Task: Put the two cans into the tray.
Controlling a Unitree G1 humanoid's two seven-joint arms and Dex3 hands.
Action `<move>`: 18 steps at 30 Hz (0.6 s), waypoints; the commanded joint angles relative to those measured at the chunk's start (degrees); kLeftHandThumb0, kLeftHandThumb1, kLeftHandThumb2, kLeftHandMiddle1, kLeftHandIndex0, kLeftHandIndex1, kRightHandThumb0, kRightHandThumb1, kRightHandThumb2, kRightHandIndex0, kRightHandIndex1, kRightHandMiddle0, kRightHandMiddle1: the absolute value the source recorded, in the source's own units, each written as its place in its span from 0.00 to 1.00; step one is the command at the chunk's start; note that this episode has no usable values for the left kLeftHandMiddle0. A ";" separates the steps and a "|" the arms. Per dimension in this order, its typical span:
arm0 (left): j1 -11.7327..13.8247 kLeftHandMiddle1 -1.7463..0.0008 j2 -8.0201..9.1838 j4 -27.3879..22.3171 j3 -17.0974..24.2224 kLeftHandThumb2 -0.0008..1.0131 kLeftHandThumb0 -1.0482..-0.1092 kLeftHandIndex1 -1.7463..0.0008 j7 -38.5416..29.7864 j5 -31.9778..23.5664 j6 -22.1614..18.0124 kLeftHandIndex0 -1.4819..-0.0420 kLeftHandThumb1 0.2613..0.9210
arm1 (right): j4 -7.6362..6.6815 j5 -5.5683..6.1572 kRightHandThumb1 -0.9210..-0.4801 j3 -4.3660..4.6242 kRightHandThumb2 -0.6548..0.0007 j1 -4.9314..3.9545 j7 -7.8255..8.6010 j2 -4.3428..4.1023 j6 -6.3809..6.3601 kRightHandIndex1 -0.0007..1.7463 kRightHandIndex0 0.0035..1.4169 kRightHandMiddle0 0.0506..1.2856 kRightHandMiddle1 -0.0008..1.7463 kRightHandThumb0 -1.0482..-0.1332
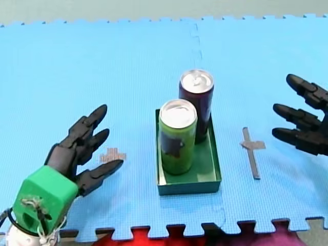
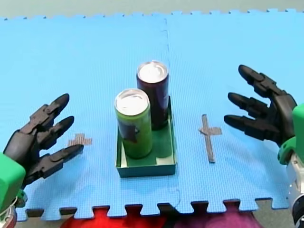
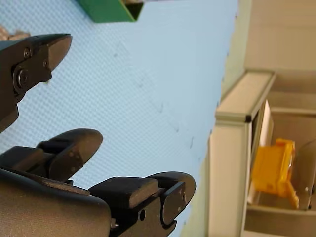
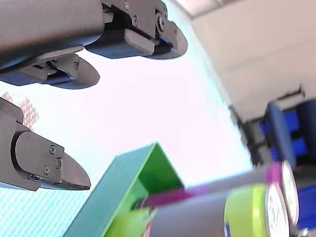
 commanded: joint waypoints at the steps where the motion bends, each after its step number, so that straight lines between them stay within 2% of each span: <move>1: -1.06 0.96 -1.03 3.20 2.10 0.00 0.00 0.97 1.74 -1.46 -2.97 0.72 0.93 | -0.59 -0.48 0.47 0.66 1.00 1.09 0.48 0.45 -1.84 0.00 0.36 0.30 0.00 0.37; 3: -1.07 0.97 -1.34 4.09 2.60 0.00 0.00 0.97 2.97 -1.23 -4.67 0.71 0.92 | -0.88 -0.64 0.47 0.93 1.00 1.71 0.52 0.80 -2.70 0.00 0.36 0.30 0.00 0.37; 8: -1.26 0.97 -2.29 7.99 3.82 0.00 0.00 0.97 7.49 0.67 -10.43 0.68 0.92 | -2.02 -0.97 0.47 1.77 1.00 4.39 0.17 2.15 -5.29 0.00 0.37 0.30 0.00 0.37; 14: -2.01 0.97 -1.61 12.95 4.12 0.00 0.00 0.98 8.55 1.93 -14.90 0.66 0.93 | -2.88 -1.43 0.47 2.76 1.00 7.74 -0.55 3.25 -8.12 0.00 0.37 0.30 0.00 0.37; 18: -1.80 0.97 -1.36 14.15 4.04 0.00 0.00 0.98 8.75 2.48 -16.46 0.65 0.93 | -3.56 -1.04 0.47 2.98 1.00 9.20 -0.45 4.23 -9.23 0.00 0.37 0.29 0.00 0.38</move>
